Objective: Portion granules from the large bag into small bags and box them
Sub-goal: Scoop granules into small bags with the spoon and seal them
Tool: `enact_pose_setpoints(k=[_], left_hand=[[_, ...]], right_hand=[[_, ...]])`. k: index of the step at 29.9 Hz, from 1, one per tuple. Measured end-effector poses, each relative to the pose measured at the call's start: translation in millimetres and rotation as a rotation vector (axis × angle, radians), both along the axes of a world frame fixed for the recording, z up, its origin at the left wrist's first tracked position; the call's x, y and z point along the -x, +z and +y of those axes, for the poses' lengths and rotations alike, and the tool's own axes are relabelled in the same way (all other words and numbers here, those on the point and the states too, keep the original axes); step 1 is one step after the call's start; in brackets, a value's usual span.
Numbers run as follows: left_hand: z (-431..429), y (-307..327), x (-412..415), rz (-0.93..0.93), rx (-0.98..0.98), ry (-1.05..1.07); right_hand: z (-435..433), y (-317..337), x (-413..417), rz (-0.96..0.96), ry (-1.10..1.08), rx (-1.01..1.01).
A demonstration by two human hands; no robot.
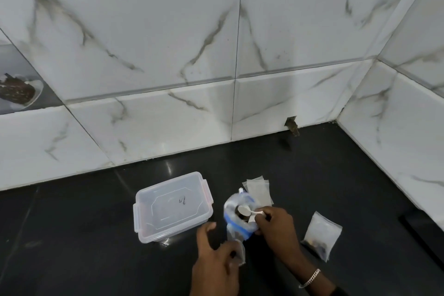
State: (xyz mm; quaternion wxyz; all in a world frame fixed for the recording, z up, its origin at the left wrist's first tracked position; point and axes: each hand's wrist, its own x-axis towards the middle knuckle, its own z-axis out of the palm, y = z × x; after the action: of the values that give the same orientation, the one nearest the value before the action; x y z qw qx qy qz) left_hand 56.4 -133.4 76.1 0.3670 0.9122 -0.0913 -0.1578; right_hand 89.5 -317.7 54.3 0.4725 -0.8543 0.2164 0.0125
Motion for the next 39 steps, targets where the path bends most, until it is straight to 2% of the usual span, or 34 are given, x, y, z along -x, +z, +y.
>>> enact_pose_setpoints(k=[4,7,9,11,13,17,21,25,29,33,39], left_hand=[[6,-15,-10,0.163,0.072,-0.006],[-1,-23,-19,0.127,0.090,-0.079],[-6,-27,-27,0.087,0.101,-0.080],[-10,-27,-32,0.054,0.108,-0.068],[-14,-26,-36,0.027,0.095,-0.101],[-21,-17,-43,0.011,0.078,-0.207],[-11,-13,-48,0.018,0.132,-0.165],[5,-19,-43,0.103,0.207,-0.060],[17,-30,-30,0.150,0.172,-0.025],[23,-31,-22,0.086,0.130,0.015],[37,-3,-17,-0.046,0.095,0.073]], right_hand=[[1,0,6,0.022,-0.119,-0.138],[7,-2,8,0.061,-0.098,-0.196],[9,-2,9,0.053,-0.079,-0.150],[7,-6,9,0.052,-0.022,-0.017],[4,-6,8,0.127,0.064,0.088],[-5,-5,2,0.242,0.031,-0.041],[-20,1,-5,0.323,-0.100,-0.206],[-30,12,-10,0.260,-0.146,-0.217],[-19,18,-11,0.192,-0.064,-0.091],[-11,19,-9,0.154,-0.027,-0.028],[-10,33,-1,0.110,-0.091,-0.083]])
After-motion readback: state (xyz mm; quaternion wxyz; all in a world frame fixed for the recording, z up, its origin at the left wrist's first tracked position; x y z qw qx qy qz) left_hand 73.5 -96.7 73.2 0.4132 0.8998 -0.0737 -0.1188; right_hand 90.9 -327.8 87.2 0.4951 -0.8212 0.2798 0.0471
